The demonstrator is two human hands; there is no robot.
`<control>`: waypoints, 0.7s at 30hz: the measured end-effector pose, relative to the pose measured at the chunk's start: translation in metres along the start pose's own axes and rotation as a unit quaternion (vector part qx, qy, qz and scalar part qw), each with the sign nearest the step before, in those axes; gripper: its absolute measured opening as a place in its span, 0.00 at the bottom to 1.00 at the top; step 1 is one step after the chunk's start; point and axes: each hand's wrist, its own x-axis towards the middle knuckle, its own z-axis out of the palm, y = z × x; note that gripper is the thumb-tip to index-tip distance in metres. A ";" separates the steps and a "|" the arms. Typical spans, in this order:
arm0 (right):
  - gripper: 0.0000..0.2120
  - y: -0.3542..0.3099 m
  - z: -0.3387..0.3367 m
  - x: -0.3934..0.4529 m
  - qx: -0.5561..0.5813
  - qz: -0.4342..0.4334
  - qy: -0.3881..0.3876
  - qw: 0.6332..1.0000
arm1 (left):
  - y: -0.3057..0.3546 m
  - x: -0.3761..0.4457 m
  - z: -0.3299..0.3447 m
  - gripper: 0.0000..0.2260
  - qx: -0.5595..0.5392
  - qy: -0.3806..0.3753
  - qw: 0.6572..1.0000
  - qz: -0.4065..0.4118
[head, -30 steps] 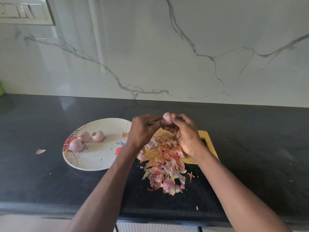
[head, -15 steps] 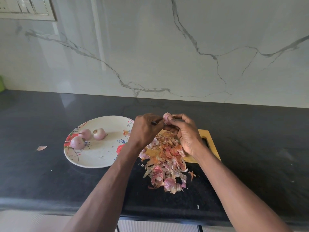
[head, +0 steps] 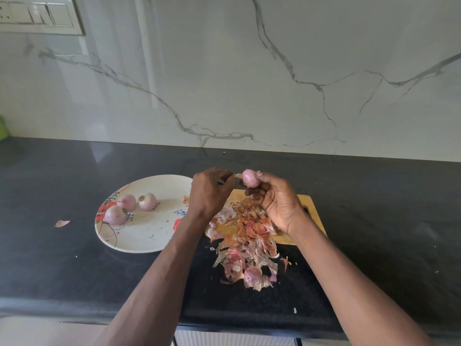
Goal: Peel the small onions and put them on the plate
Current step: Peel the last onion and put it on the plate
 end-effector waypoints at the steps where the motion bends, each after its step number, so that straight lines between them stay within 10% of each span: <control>1: 0.09 0.000 0.000 0.000 0.007 0.002 -0.007 1.000 | -0.002 0.000 0.001 0.06 0.004 -0.005 1.000 -0.018; 15: 0.20 -0.004 -0.006 0.000 -0.003 0.020 -0.075 0.997 | -0.012 0.006 0.003 0.08 0.061 -0.122 0.989 -0.050; 17: 0.20 -0.003 -0.006 0.000 -0.007 0.014 -0.061 0.998 | -0.011 0.004 0.002 0.23 0.045 -0.168 0.984 -0.041; 21: 0.15 -0.005 -0.005 -0.001 -0.022 0.006 -0.032 0.999 | -0.001 0.003 -0.005 0.13 -0.059 -0.083 0.994 -0.048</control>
